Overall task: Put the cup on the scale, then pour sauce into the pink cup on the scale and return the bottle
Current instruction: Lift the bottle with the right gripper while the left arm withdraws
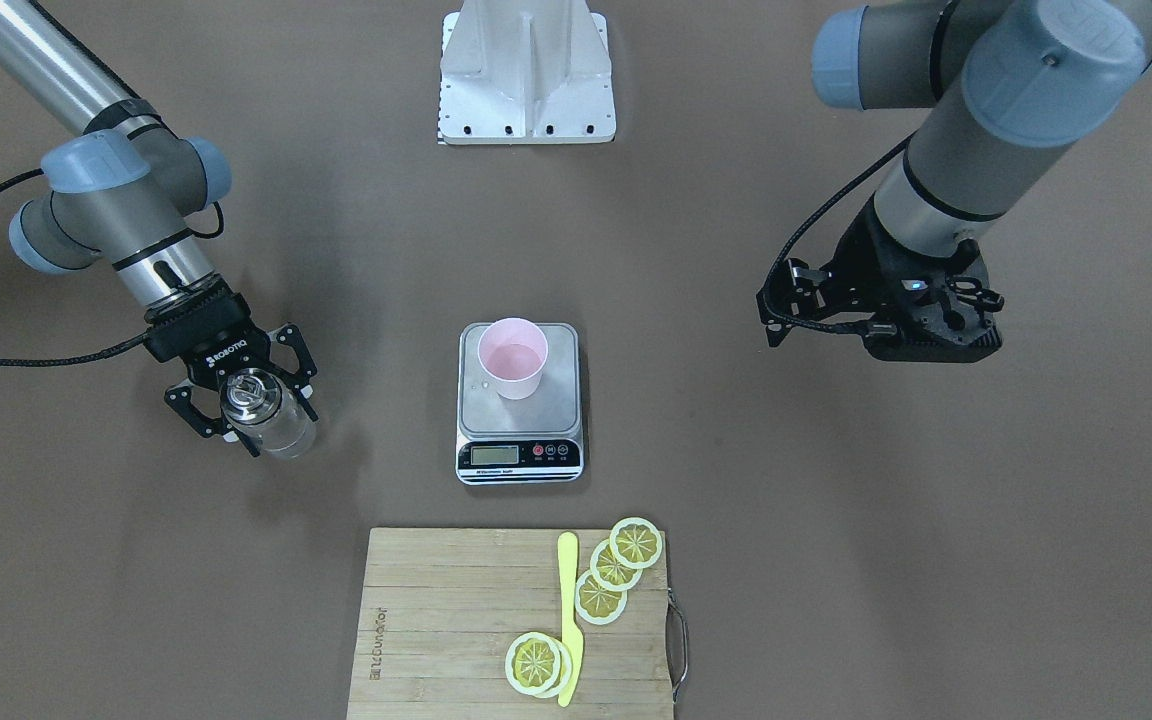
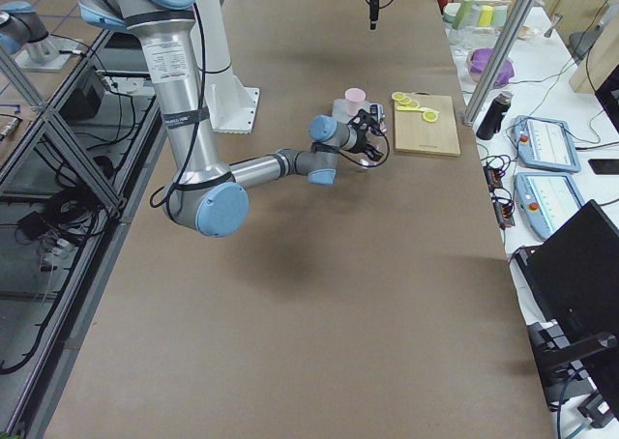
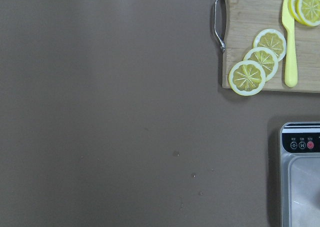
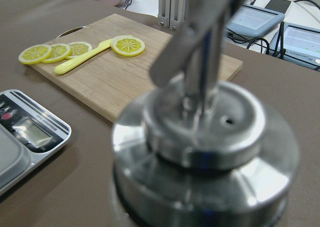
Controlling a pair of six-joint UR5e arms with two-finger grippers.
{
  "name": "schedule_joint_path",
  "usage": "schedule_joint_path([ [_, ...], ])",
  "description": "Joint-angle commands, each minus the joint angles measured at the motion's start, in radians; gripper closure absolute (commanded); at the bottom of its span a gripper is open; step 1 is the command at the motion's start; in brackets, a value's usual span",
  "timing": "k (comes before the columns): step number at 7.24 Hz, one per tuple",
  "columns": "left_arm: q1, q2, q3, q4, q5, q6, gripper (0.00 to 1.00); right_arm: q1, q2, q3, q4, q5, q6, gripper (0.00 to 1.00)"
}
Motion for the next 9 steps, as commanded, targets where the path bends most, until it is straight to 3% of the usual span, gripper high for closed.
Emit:
schedule_joint_path([
  [1,-0.004,0.001,-0.002,0.0,0.0,0.0,0.01,0.007,0.0,-0.001,-0.019,0.003,0.0,0.74],
  [4,-0.047,0.039,-0.017,0.0,-0.04,0.08,0.01,0.088,0.009,0.09,-0.219,0.07,-0.107,0.76],
  [7,-0.143,0.118,-0.027,0.0,-0.112,0.256,0.01,0.091,0.041,0.297,-0.613,0.023,-0.228,0.76],
  [9,-0.226,0.192,-0.025,-0.01,-0.179,0.412,0.01,0.081,0.044,0.342,-0.713,-0.009,-0.245,0.76],
])
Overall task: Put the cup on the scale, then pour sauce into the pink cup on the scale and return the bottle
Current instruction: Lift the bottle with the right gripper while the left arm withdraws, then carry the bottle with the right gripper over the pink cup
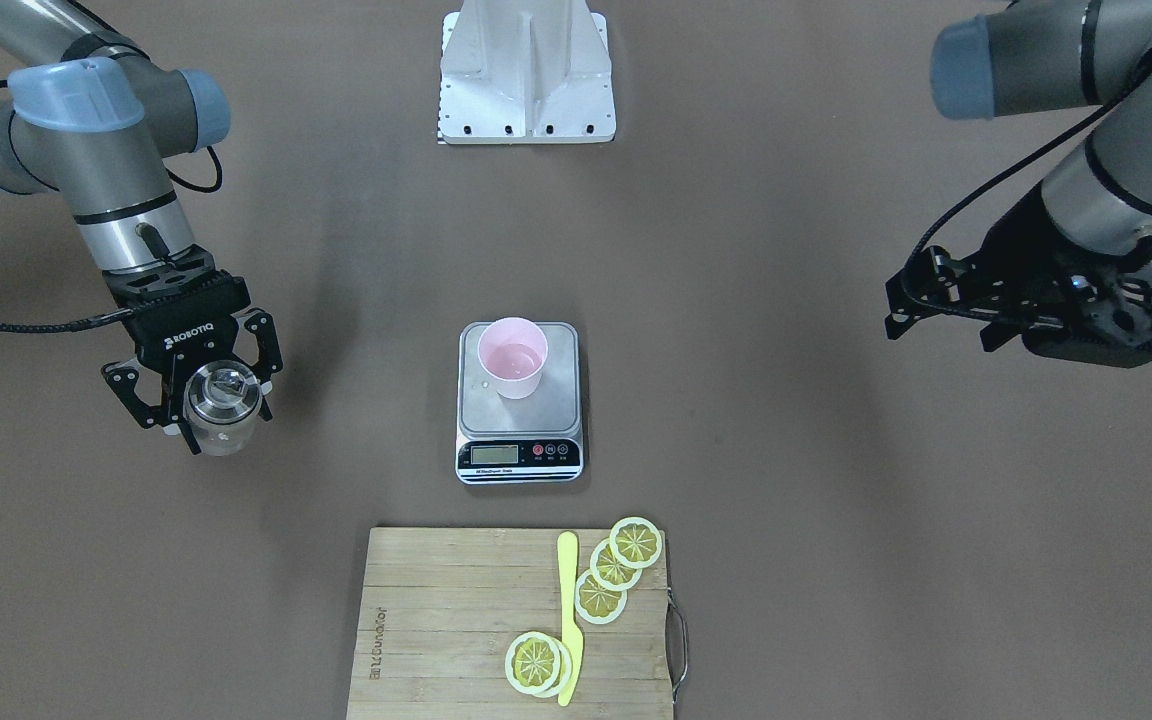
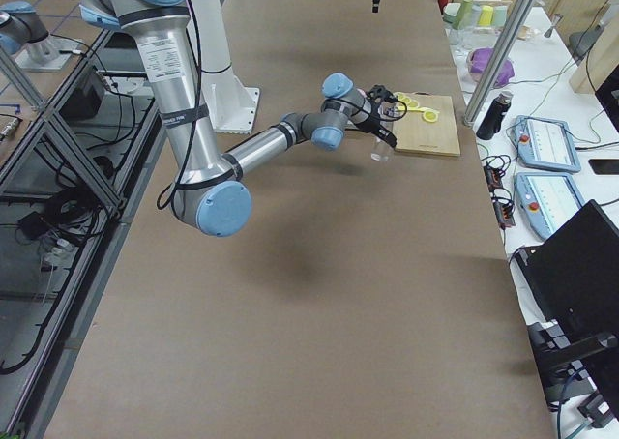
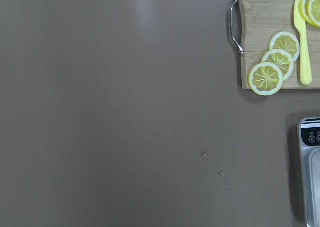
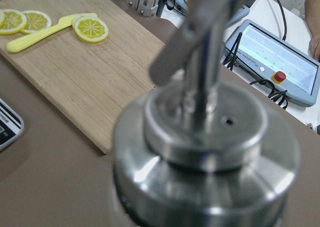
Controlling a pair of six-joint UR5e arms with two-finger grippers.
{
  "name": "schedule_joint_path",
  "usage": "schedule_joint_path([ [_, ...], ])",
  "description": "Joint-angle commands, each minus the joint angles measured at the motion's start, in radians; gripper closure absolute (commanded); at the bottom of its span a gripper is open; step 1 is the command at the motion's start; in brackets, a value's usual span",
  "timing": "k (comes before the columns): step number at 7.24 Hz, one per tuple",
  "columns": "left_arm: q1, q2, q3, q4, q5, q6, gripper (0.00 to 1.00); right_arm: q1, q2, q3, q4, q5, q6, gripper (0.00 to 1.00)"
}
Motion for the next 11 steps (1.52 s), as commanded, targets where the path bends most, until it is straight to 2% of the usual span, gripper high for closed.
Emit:
schedule_joint_path([
  [1,-0.069,0.076,0.004,-0.006,-0.04,0.185,0.01,-0.03,0.011,0.034,-0.104,-0.066,-0.046,0.76],
  [3,-0.127,0.142,0.009,-0.013,-0.041,0.323,0.01,-0.102,0.093,0.09,-0.342,-0.178,-0.102,0.77],
  [5,-0.178,0.201,0.01,-0.028,-0.043,0.438,0.01,-0.144,0.115,0.116,-0.443,-0.238,-0.117,0.77],
  [8,-0.272,0.331,0.074,-0.201,-0.109,0.564,0.01,-0.176,0.158,0.116,-0.586,-0.345,-0.256,0.77],
  [9,-0.298,0.347,0.097,-0.213,-0.139,0.61,0.01,-0.216,0.197,0.115,-0.676,-0.412,-0.257,0.77],
  [11,-0.316,0.385,0.105,-0.217,-0.143,0.642,0.01,-0.274,0.277,0.103,-0.797,-0.474,-0.257,0.77],
])
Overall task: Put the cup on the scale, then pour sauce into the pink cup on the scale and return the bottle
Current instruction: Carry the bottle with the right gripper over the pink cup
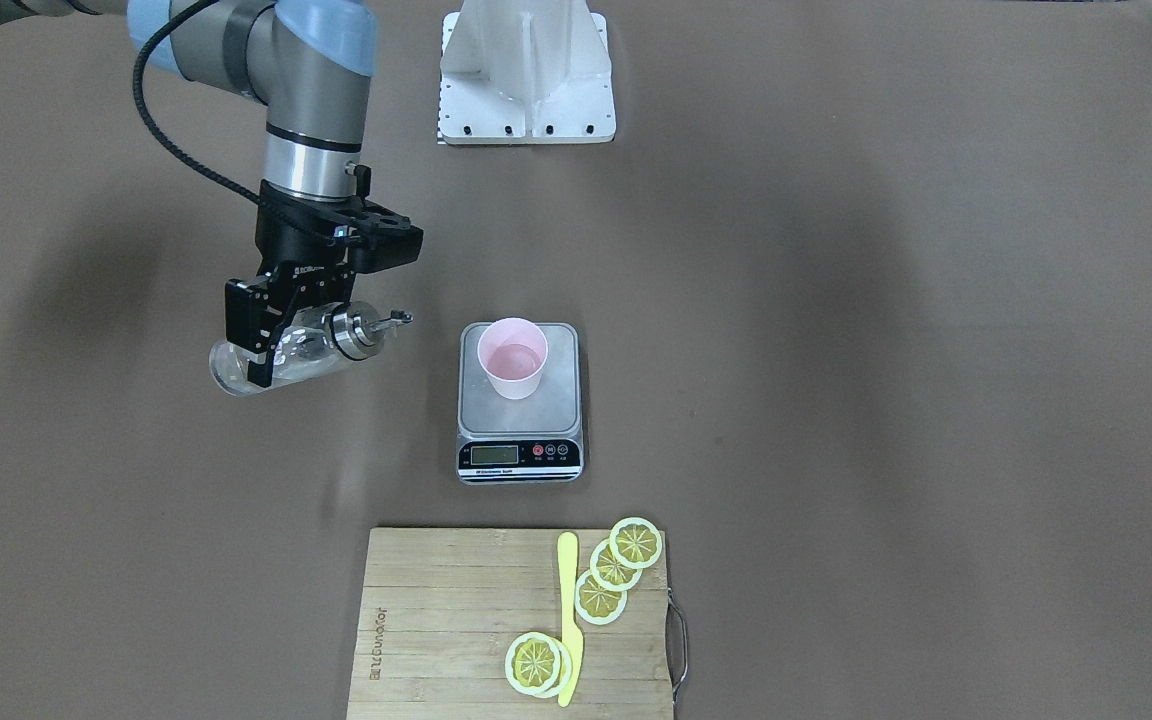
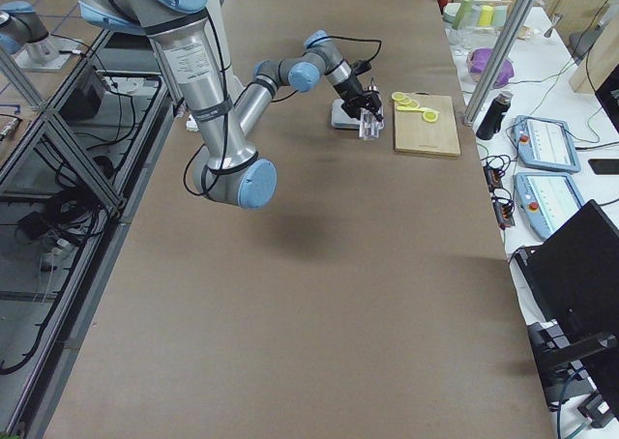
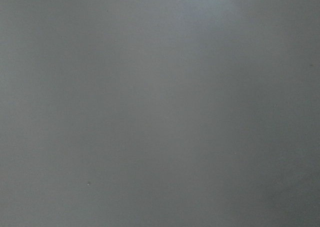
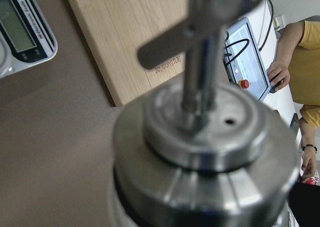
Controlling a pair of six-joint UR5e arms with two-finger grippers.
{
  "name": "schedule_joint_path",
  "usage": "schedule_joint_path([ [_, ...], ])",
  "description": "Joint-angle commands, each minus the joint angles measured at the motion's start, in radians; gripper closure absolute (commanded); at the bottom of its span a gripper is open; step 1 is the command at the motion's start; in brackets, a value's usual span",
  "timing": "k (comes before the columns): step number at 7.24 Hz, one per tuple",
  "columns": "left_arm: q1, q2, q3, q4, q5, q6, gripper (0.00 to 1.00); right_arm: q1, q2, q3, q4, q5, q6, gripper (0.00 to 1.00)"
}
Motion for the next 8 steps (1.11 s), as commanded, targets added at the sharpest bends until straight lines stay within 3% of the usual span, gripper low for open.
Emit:
schedule_joint_path([
  [1,-0.03,0.041,0.007,-0.006,-0.006,0.043,0.01,-0.05,0.068,-0.008,-0.125,-0.064,-0.002,0.77],
  [2,-0.033,0.052,0.007,-0.006,-0.006,0.043,0.01,-0.067,0.107,-0.014,-0.221,-0.111,-0.002,0.78],
  [4,-0.033,0.06,0.007,-0.006,-0.006,0.043,0.01,-0.072,0.119,-0.026,-0.306,-0.162,-0.002,0.78],
  [8,-0.035,0.073,0.017,-0.006,-0.006,0.043,0.01,-0.072,0.176,-0.164,-0.315,-0.248,-0.001,0.78],
])
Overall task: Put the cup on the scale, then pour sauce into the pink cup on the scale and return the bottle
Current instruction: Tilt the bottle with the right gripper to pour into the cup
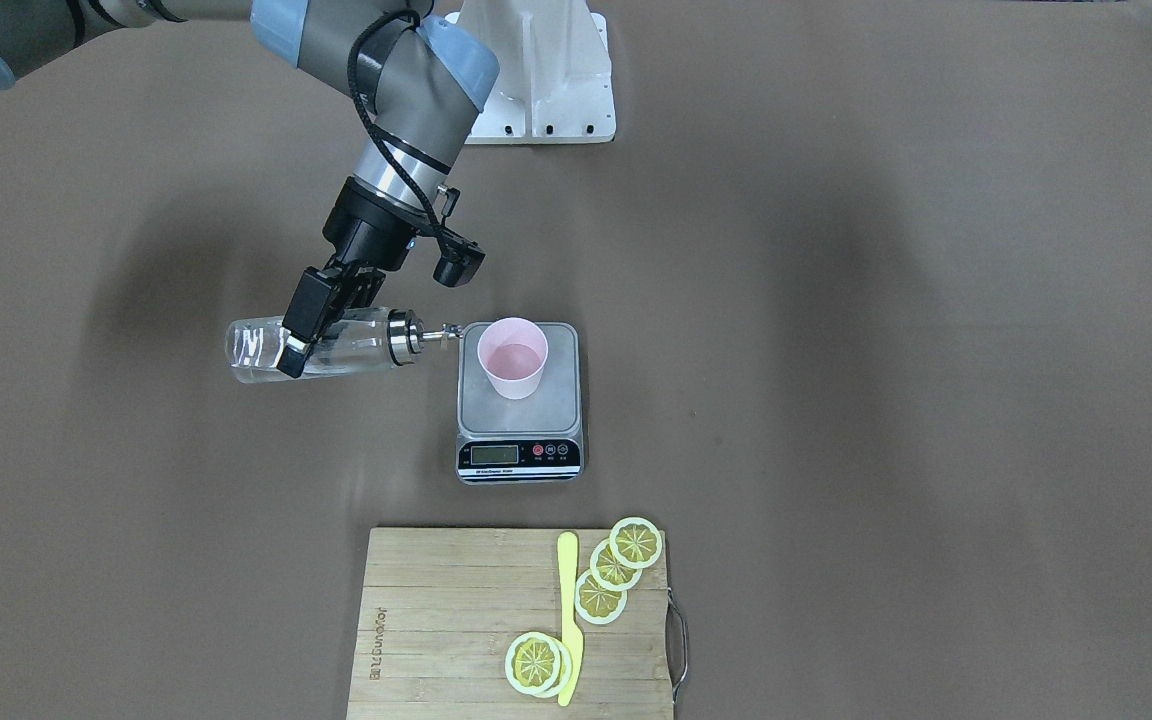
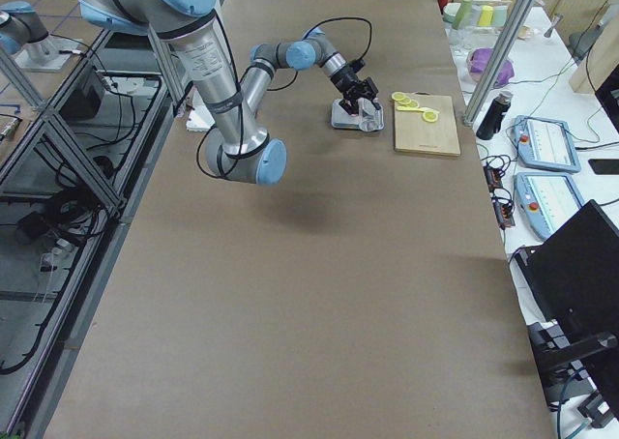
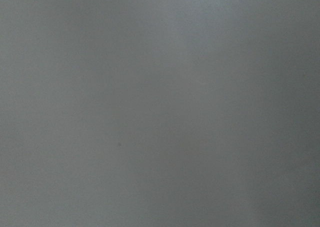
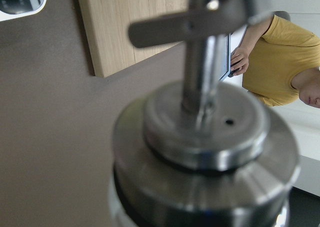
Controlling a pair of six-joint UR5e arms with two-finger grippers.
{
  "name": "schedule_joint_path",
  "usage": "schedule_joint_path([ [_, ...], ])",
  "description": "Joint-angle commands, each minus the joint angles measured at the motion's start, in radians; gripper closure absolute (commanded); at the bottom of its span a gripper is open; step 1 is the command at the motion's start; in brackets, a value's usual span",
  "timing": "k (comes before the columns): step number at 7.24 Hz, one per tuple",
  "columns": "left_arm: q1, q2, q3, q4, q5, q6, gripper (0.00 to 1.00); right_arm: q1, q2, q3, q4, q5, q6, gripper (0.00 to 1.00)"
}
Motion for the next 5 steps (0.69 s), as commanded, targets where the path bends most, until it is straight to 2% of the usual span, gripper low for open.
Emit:
schedule_joint_path([
  [1,-0.001,0.002,0.006,0.0,0.0,0.0,0.01,0.0,0.03,-0.051,-0.002,-0.015,0.001,0.78],
  [4,-0.001,0.002,0.013,0.0,0.0,0.0,0.01,-0.012,0.067,-0.088,-0.022,-0.026,0.001,0.78],
  [5,-0.003,0.002,0.014,0.0,0.0,0.0,0.01,-0.018,0.085,-0.089,-0.063,-0.03,0.001,0.78],
])
